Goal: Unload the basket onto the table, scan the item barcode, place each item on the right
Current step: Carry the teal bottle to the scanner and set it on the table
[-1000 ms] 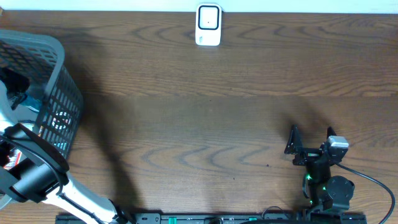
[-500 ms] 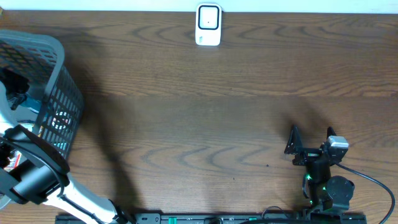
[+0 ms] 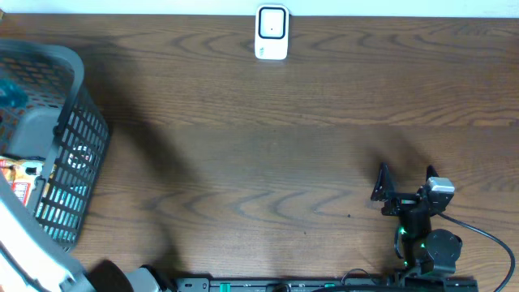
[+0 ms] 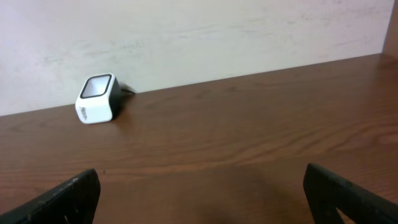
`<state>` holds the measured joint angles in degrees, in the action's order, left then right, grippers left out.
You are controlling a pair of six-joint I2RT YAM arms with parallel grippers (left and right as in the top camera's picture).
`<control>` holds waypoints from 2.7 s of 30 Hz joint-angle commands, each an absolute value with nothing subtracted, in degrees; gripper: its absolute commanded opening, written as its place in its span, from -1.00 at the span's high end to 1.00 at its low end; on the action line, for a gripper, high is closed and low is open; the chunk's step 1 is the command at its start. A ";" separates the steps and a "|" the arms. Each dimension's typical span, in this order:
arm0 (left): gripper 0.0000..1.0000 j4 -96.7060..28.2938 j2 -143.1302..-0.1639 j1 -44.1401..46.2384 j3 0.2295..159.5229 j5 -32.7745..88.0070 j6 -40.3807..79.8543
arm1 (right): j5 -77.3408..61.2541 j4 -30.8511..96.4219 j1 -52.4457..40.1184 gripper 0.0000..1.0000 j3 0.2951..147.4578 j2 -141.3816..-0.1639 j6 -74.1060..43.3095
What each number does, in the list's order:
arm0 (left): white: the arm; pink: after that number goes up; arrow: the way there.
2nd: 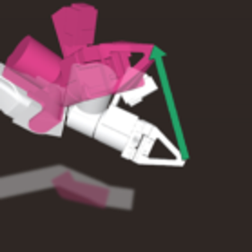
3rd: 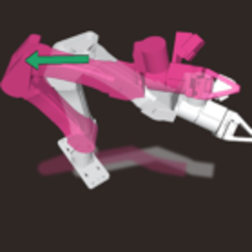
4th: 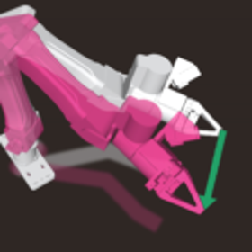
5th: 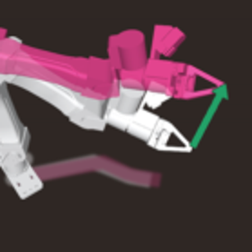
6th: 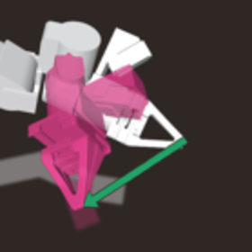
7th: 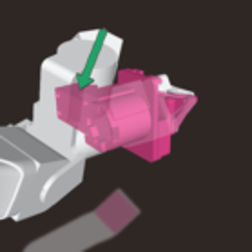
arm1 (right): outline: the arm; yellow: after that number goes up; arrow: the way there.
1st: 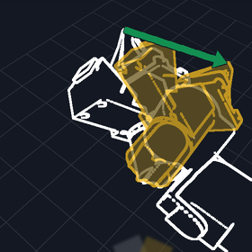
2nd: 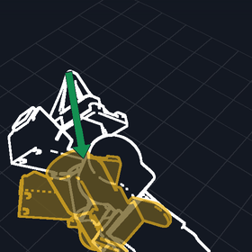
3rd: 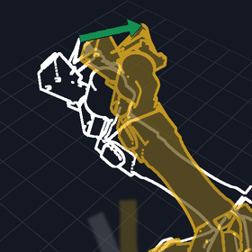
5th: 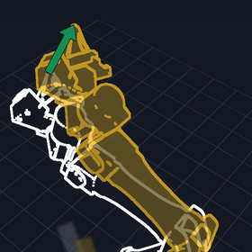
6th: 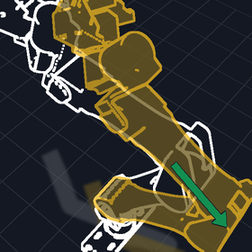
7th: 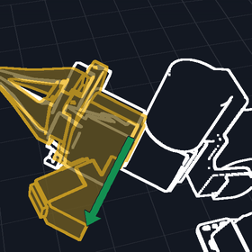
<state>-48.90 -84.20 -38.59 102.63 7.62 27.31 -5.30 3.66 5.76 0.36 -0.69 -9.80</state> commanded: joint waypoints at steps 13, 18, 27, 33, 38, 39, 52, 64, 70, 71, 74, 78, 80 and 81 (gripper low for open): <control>0.71 -51.33 -72.58 -16.12 104.38 27.92 31.79 | -5.02 3.90 5.30 -0.99 0.32 -0.38 -9.15; 0.71 -58.61 -76.44 -3.11 104.36 14.98 31.83 | -5.02 3.90 5.19 -0.98 0.32 -0.38 -9.15; 0.71 -69.58 -88.38 13.30 104.36 -5.54 43.79 | -5.02 3.90 5.21 -0.98 0.32 -0.38 -9.15; 0.71 -70.74 -97.34 18.68 104.09 -11.60 60.49 | -5.02 3.90 5.21 -0.99 0.32 -0.38 -9.15; 0.71 -70.74 -104.99 22.39 104.09 -17.74 72.79 | -5.02 3.90 5.21 -0.99 0.32 -0.38 -9.15; 0.71 -70.76 -106.59 23.11 104.09 -19.55 75.50 | -5.02 3.90 5.21 -0.98 0.32 -0.38 -9.15; 0.71 -68.88 -117.80 25.39 104.09 -26.98 90.37 | -5.02 3.90 5.21 -0.98 0.32 -0.38 -9.15; -0.23 -67.70 -118.50 25.39 104.09 -25.98 90.26 | -5.02 3.90 5.21 -0.99 0.32 -0.38 -9.15; -0.97 -68.14 -117.89 25.36 104.18 -26.24 89.19 | -5.02 3.90 5.21 -0.99 0.32 -0.38 -9.15; -0.96 -68.10 -117.43 25.30 104.31 -26.46 88.53 | -5.02 3.90 5.21 -0.98 0.32 -0.38 -9.15; -0.96 -68.05 -114.59 24.43 106.59 -26.61 83.44 | -5.02 3.90 5.21 -0.99 0.32 -0.38 -9.15; -0.96 -68.07 -108.84 23.05 111.02 -26.13 75.26 | -5.02 3.90 5.21 -0.98 0.32 -0.38 -9.15; -0.96 -68.05 -105.21 22.22 113.99 -26.04 70.74 | -5.02 3.90 5.21 -0.99 0.32 -0.38 -9.15; -0.96 -68.05 -103.09 21.63 115.85 -26.04 67.96 | -5.02 3.90 5.21 -0.99 0.32 -0.38 -9.15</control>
